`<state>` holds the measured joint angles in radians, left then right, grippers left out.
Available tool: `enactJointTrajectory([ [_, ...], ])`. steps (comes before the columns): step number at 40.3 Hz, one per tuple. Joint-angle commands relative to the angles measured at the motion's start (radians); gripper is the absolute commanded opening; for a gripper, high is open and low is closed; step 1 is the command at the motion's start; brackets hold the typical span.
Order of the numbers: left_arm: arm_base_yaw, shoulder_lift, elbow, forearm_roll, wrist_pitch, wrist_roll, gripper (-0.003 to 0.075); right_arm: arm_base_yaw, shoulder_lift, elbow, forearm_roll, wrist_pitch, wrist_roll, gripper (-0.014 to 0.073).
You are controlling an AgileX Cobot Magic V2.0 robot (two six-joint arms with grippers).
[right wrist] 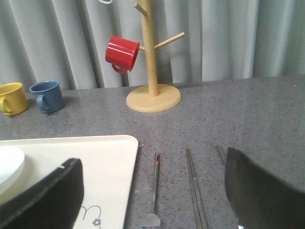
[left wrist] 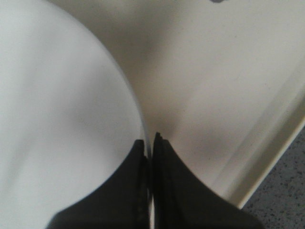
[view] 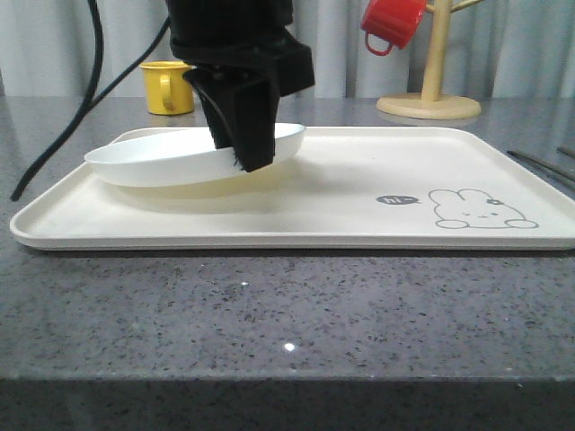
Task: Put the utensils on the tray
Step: 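Lift the white plate with the left gripper and lower it onto the tray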
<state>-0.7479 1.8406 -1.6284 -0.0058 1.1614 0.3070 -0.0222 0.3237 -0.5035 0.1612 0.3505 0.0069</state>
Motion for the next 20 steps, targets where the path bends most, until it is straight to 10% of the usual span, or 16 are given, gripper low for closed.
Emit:
enactJointTrajectory([
  [1,-0.008,-0.030,-0.034,-0.048,-0.016,-0.009,-0.0017,-0.006,0.016,-0.037,0.001,-0.077,-0.007,0.0624],
  [15,-0.004,-0.024,-0.063,-0.044,0.045,-0.009,0.0336,-0.006,0.016,-0.037,0.001,-0.077,-0.007,0.0624],
  [20,-0.004,-0.031,-0.144,-0.034,0.110,-0.009,0.0324,-0.006,0.016,-0.037,0.001,-0.077,-0.007,0.0624],
])
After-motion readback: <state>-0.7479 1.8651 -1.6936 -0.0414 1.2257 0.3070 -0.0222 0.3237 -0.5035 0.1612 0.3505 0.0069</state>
